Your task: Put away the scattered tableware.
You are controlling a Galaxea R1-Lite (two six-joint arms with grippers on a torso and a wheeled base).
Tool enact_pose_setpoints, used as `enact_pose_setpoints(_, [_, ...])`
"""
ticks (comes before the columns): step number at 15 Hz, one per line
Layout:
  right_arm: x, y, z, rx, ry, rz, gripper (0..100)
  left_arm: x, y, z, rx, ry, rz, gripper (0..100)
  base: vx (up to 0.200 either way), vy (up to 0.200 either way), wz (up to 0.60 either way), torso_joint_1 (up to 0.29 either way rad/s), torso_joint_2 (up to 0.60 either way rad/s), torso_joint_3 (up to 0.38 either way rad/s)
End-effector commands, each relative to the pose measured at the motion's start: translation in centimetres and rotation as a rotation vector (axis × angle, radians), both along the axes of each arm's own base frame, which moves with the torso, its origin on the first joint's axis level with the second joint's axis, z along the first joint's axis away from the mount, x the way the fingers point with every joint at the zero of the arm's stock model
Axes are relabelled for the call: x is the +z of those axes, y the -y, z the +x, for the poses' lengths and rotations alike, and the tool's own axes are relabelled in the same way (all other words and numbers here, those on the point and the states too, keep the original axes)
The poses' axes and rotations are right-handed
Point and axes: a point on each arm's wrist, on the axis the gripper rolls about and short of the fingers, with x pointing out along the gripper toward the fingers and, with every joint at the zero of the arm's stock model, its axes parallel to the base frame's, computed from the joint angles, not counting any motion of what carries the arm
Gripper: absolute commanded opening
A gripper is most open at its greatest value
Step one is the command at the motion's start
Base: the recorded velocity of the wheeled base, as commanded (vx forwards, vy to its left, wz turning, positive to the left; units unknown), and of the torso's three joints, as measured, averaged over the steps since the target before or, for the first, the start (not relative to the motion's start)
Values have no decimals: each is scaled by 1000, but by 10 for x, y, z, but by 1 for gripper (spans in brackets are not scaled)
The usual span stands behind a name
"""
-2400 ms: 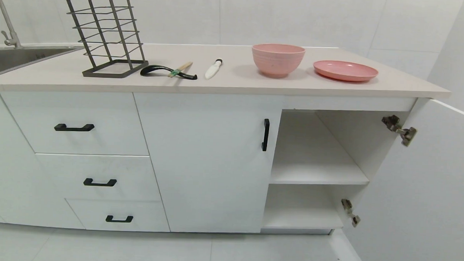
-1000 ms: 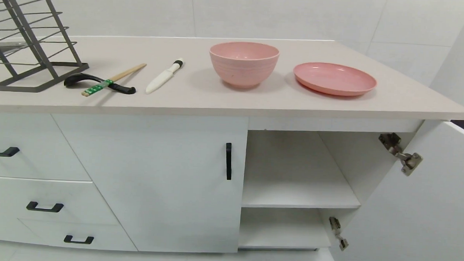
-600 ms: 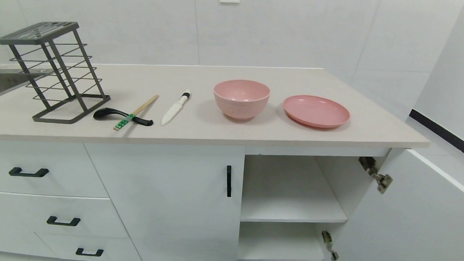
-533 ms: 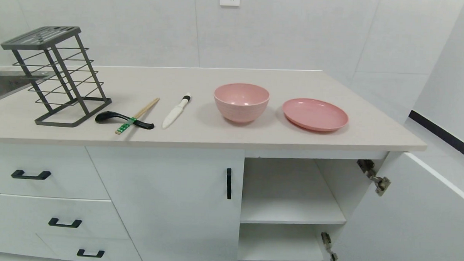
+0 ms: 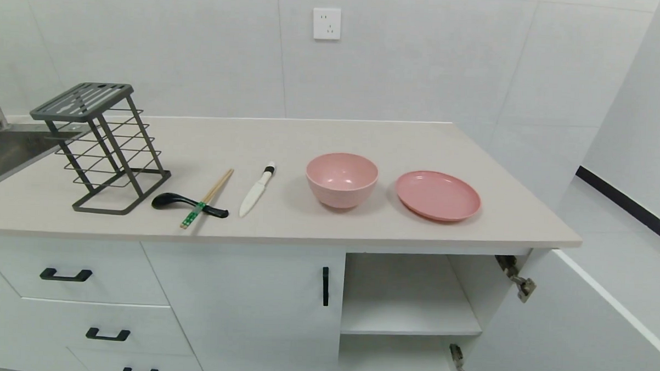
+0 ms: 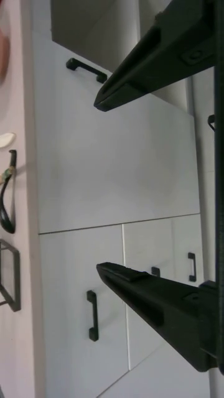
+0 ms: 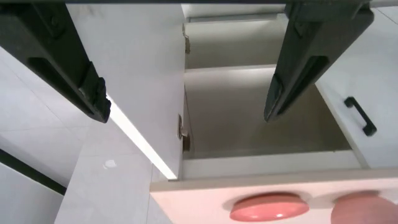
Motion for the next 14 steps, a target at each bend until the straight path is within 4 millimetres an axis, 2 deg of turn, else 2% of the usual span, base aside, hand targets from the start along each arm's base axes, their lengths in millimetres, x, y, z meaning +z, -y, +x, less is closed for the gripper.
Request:
enact_pose_setpoints(1, [0,0,0,0,-1,0,100,0,0,0,0,-1,0,100,0,0,0,310,-500,-242])
enact_pose_setpoints(8, [0,0,0,0,-1,0,100,0,0,0,0,-1,0,100,0,0,0,283,-530,-252])
enact_pose_setpoints(14, [0,0,0,0,-1,0,100,0,0,0,0,-1,0,100,0,0,0,65,-120,-59])
